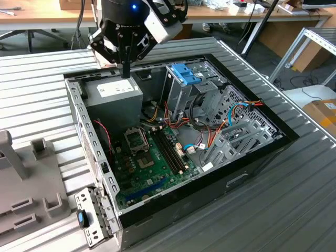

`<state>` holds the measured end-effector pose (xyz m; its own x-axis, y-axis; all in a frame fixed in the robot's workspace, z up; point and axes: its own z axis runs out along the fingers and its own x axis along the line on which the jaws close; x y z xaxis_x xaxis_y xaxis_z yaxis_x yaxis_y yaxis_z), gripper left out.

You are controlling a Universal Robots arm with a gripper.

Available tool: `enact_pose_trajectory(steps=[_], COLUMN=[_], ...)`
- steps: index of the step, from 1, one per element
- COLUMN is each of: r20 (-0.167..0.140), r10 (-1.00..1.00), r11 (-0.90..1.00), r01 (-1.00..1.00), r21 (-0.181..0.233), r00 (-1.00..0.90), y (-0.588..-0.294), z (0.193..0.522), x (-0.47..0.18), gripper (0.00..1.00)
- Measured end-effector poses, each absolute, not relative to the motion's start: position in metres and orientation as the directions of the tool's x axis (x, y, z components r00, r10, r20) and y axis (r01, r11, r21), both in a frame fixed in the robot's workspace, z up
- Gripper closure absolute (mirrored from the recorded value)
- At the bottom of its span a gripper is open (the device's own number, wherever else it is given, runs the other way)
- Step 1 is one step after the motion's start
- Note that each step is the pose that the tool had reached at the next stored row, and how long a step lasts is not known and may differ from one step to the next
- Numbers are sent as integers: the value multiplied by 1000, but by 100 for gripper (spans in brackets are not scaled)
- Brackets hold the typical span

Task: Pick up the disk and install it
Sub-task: 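Reach for the disk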

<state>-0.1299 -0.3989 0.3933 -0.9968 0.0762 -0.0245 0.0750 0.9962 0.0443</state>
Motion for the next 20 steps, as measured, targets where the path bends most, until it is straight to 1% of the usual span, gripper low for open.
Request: enact_pose_trajectory(steps=[20], r20=[-24], r10=[76], r11=[996], r01=[75], r21=[44], r00=[-997], y=[-399], z=[393], x=[-160], gripper=[89])
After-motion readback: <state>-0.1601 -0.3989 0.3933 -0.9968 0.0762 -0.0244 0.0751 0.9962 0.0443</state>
